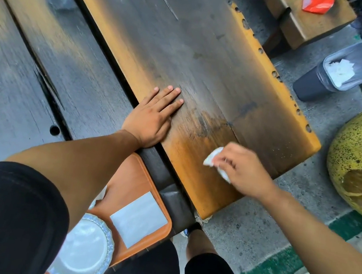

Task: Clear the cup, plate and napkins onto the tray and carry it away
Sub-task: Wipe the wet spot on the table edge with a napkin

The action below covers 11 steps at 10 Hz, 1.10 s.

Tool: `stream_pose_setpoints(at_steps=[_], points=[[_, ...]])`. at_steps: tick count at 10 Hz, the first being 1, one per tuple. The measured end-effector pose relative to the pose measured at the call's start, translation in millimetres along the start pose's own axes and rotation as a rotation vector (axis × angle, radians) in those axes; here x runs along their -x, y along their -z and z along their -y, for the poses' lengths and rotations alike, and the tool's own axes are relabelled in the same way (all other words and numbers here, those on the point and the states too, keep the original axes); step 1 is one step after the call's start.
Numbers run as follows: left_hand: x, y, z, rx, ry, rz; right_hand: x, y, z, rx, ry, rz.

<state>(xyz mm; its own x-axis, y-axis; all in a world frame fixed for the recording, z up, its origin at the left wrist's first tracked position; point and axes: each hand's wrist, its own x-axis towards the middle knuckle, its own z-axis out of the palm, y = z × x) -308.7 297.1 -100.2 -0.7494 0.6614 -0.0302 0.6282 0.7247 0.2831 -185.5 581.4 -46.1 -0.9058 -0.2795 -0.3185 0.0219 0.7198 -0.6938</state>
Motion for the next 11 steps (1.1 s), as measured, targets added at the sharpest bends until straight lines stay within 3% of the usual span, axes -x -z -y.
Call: stream_pose_setpoints(at_steps=[1,2,4,5,6,7,8,9,11], points=[[0.3,0.1,-0.6,-0.006,0.000,0.009,-52.8,17.4,-6.6,0.083,-0.057,-0.224],[0.1,-0.1,0.0,-0.003,0.002,0.012,-69.2,16.7,-5.8,0.106,-0.081,-0.226],[-0.2,-0.8,0.6,-0.003,0.000,0.007,-8.3,-14.6,9.1,0.139,0.078,0.131],[0.0,-1.4,1.4,-0.002,-0.003,0.003,53.2,-43.6,24.7,0.113,0.169,0.513],[-0.4,-1.2,1.2,0.001,-0.005,0.002,65.0,-45.3,25.3,0.026,0.149,0.543],[0.0,-1.3,0.0,0.000,0.000,-0.003,29.3,-20.4,14.3,-0.058,-0.001,0.224],[-0.5,-1.1,0.3,-0.001,0.001,-0.003,-11.8,3.5,1.0,0.030,-0.039,-0.081],[0.0,-2.3,0.6,-0.010,-0.003,-0.004,-59.3,28.6,-15.0,0.117,-0.082,-0.232],[0.2,-2.3,0.9,-0.016,0.001,-0.003,-48.1,22.5,-23.0,0.120,-0.133,-0.223]])
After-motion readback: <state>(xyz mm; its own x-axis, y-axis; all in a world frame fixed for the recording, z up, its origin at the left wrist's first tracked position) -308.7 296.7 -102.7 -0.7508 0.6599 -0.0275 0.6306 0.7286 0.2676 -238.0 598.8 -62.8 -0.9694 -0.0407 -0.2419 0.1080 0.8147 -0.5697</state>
